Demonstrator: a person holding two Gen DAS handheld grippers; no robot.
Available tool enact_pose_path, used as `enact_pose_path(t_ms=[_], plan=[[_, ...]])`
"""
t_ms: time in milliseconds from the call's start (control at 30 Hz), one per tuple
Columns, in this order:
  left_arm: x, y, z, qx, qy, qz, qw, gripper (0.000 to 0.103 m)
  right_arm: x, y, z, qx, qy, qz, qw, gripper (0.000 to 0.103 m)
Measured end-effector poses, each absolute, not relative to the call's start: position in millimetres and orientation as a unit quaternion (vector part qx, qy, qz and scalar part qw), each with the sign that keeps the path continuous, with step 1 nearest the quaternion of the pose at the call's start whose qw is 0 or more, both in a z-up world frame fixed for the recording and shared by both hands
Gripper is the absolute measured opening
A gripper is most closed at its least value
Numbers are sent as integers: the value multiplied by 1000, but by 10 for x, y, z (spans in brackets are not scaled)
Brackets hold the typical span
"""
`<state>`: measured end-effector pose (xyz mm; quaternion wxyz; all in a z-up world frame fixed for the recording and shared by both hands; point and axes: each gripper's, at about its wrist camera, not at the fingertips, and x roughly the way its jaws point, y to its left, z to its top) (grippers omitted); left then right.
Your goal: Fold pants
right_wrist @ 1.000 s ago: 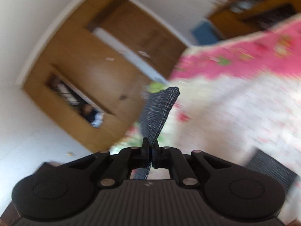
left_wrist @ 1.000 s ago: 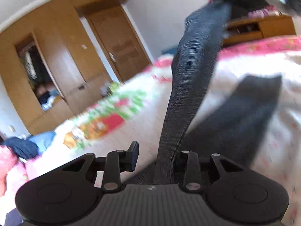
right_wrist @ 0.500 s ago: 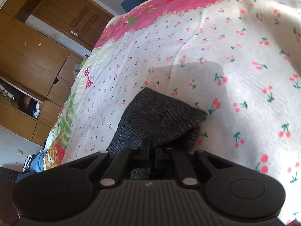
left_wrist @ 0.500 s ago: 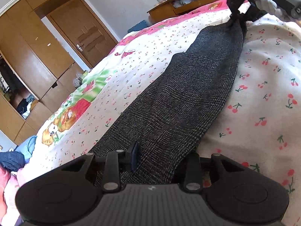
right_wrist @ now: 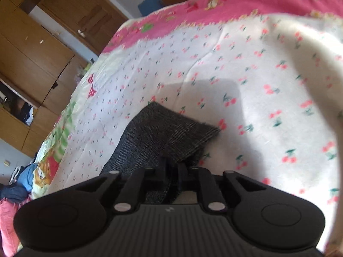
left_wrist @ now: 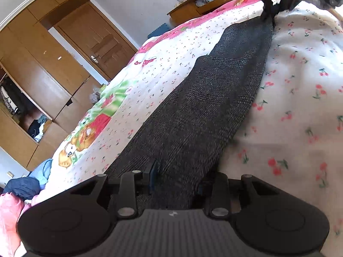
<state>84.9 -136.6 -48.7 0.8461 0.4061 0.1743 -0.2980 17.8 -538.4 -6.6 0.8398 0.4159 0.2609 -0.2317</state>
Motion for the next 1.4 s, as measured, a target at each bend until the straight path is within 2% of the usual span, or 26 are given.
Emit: enact_pose_path(t_ms=[133, 200, 300, 467, 567, 667, 800, 833, 933, 1033, 1167, 1267, 1400], plan=[[776, -1158, -402, 383, 189, -294, 855, 50, 130, -5178, 319, 324, 258, -264, 871, 17], [728, -1056, -373, 374, 194, -291, 859, 50, 246, -4932, 511, 305, 262, -211, 891, 17], [675, -902, -296, 352, 205, -284, 868, 50, 686, -4290, 642, 261, 310, -91, 910, 17], [676, -563, -297, 345, 218, -250, 878, 53, 1449, -2992, 347, 185, 410, 95, 888, 14], [777, -271, -354, 358, 249, -206, 876, 53, 1821, -2548, 25, 120, 475, 61, 870, 20], [760, 102, -222, 342, 258, -197, 882, 54, 1747, -2351, 334, 72, 436, 103, 891, 20], [906, 383, -27, 312, 239, -202, 897, 62, 2034, -1898, 605, 25, 398, 191, 897, 20], [964, 419, -8, 310, 234, -204, 899, 62, 2152, -1756, 586, 6, 388, 211, 897, 20], [969, 510, 88, 302, 224, -219, 900, 63, 2558, -1286, 367, -61, 414, 286, 862, 32], [794, 625, 152, 308, 222, -244, 893, 63, 2627, -959, 186, -154, 419, 308, 840, 32], [653, 689, 247, 275, 233, -303, 882, 63, 2512, -762, 117, -256, 359, 325, 837, 32], [719, 614, 223, 266, 203, -307, 891, 65, 2620, -691, 68, -252, 361, 339, 832, 32], [1039, 480, -18, 257, 217, -307, 890, 65, 2771, -632, 119, -235, 373, 401, 803, 31]])
